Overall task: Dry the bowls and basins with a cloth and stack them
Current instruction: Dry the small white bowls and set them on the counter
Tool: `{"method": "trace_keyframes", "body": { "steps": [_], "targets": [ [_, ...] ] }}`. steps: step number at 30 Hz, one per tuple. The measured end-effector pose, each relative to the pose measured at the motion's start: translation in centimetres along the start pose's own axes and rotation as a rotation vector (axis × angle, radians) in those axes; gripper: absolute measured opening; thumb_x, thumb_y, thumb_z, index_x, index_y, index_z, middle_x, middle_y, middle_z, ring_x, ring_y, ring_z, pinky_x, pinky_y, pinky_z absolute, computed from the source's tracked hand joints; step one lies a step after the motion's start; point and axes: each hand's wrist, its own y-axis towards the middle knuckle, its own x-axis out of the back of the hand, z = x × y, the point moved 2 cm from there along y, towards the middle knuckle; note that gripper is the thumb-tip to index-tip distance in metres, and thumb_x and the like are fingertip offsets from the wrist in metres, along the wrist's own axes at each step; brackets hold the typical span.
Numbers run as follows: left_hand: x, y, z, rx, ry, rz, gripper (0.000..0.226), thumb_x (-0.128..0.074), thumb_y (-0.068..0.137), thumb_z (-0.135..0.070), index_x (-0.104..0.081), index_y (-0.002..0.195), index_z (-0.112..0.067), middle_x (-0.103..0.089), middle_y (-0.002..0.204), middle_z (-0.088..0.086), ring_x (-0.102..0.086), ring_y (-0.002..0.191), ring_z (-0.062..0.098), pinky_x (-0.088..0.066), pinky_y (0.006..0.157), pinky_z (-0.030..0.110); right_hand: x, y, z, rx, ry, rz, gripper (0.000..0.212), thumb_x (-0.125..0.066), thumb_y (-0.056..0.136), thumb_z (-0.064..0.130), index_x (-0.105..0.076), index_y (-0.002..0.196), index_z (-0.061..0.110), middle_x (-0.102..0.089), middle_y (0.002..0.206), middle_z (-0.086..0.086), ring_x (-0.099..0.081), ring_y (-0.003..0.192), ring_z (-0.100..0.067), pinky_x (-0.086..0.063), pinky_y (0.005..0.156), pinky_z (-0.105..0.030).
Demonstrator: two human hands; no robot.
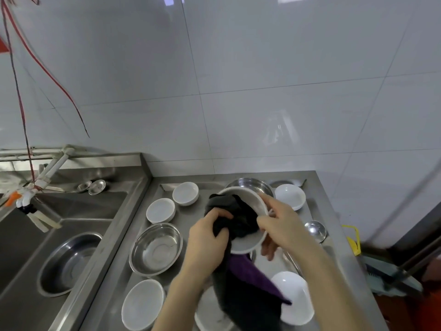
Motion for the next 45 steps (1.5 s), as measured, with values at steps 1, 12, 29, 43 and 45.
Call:
{"method": "trace_keyframes", "body": {
  "steps": [1,12,29,43,45],
  "targets": [
    [0.2,0.2,0.1,-0.047,0.058,0.08,0.041,-0.058,0.076,0.0,-0.066,0.09,-0.037,-0.067,0.089,-0.018,-0.058,0.086,-0.006,-0.04,0.07,0.004,0.9,0.0,0.2,-0.033,-0.049,0.099,0.062,-0.042,0.081,-0.004,-0.057,0.127,0.035,-0.065,0.058,-0.014,-0.06,0.043,-0.031,-0.049,0.039,-0.031],
    [0.6,-0.2,-0.2,0.196,-0.13,-0.165,0.03,-0.058,0.082,-0.009,-0.066,0.093,-0.036,-0.068,0.087,-0.016,-0.061,0.086,0.0,-0.049,0.076,0.023,-2.5,-0.1,-0.1,0.128,0.01,-0.123,0.056,-0.064,0.09,0.031,-0.041,0.139,0.047,-0.068,0.091,0.003,-0.069,0.066,-0.012,-0.049,0.054,-0.021],
    [1.0,0.7,0.6,-0.006,0.031,-0.013,0.041,-0.059,0.085,-0.007,-0.065,0.103,-0.043,-0.066,0.1,-0.021,-0.058,0.095,-0.006,-0.039,0.076,0.002,-2.6,-0.3,-0.3,0.043,0.106,-0.121,0.061,-0.041,0.086,0.005,-0.054,0.125,0.051,-0.066,0.08,-0.013,-0.068,0.057,-0.038,-0.06,0.057,-0.043],
    [1.2,0.3,1.0,-0.016,0.121,0.113,0.039,-0.063,0.077,-0.007,-0.067,0.094,-0.042,-0.069,0.094,-0.019,-0.061,0.09,-0.005,-0.044,0.078,0.008,-0.3,0.2,0.7,-0.067,-0.049,0.152,0.058,-0.041,0.081,-0.003,-0.057,0.118,0.038,-0.062,0.053,-0.01,-0.059,0.042,-0.028,-0.048,0.041,-0.03],
    [1.3,0.2,1.2,-0.016,0.104,0.16,0.041,-0.064,0.077,-0.007,-0.067,0.093,-0.045,-0.07,0.095,-0.019,-0.061,0.091,-0.004,-0.043,0.078,0.009,0.1,0.1,1.1,-0.063,-0.077,0.175,0.055,-0.044,0.084,0.001,-0.057,0.123,0.038,-0.06,0.05,-0.01,-0.058,0.042,-0.027,-0.045,0.038,-0.026]
  ]
}}
